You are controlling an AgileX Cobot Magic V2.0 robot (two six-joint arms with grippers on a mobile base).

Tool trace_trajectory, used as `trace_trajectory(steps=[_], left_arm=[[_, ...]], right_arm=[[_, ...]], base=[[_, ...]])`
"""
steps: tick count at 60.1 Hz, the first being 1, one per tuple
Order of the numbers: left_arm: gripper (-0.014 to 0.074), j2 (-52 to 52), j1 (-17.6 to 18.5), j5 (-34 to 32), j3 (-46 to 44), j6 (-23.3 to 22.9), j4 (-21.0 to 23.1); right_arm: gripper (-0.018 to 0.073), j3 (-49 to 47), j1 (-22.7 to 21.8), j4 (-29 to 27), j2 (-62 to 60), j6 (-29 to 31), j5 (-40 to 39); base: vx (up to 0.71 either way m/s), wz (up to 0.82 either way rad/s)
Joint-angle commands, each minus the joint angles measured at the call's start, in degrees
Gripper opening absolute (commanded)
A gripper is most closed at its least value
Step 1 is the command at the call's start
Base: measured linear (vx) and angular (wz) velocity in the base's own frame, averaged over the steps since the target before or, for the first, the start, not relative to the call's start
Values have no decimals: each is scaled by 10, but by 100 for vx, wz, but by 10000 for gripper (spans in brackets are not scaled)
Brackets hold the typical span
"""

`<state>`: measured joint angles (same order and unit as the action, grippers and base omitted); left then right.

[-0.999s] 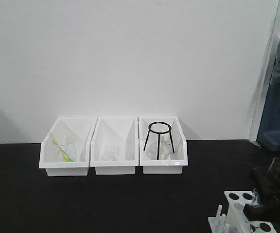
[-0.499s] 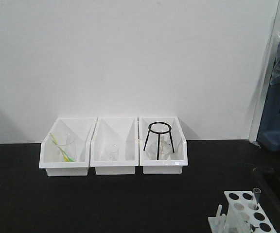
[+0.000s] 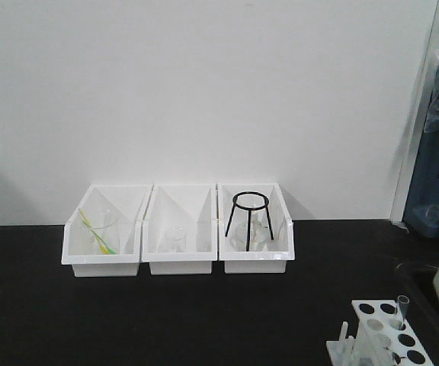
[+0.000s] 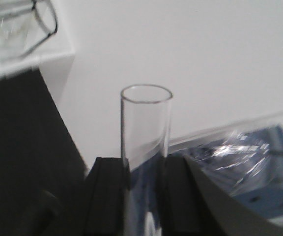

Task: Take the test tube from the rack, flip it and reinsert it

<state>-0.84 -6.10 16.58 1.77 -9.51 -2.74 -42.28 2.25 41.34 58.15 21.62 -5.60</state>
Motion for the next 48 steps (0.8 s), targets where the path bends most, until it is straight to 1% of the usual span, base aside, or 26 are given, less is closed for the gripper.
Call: trace_trajectory(steps=[1, 2, 5, 6, 10, 15, 19, 26, 32, 39, 48], left_arm=[[-6, -2, 4, -50, 1, 0, 2], [-6, -2, 4, -50, 1, 0, 2], [-6, -2, 4, -50, 1, 0, 2], [-6, -2, 4, -50, 1, 0, 2], [-6, -2, 4, -50, 1, 0, 2], [-6, -2, 4, -50, 1, 0, 2], [-6, -2, 4, -50, 1, 0, 2], [-6, -2, 4, -50, 1, 0, 2], [-6, -2, 4, -50, 1, 0, 2], [-6, -2, 4, -50, 1, 0, 2], [-6, -2, 4, -50, 1, 0, 2]], right_arm=[[-8, -21, -5, -189, -18, -172, -74], [-9, -21, -5, -228, -18, -208, -77], [-9, -21, -5, -297, -17, -266, -83], [-9, -20, -5, -310, -15, -277, -86], [-9, -13, -5, -349, -10, -304, -105], [-9, 15, -5, -386, -10, -308, -147], [-9, 52, -5, -389, -10, -297, -211], [-9, 142, -5, -383, -10, -297, -366], [-9, 208, -5, -381, -1, -295, -456], [-9, 240, -5, -375, 27, -293, -511], [-9, 243, -5, -364, 83, -296, -573]], base=[[0, 0], [0, 0], [0, 0], [0, 0], [0, 0], [0, 0], [0, 0], [0, 0], [0, 0], [0, 0], [0, 0]])
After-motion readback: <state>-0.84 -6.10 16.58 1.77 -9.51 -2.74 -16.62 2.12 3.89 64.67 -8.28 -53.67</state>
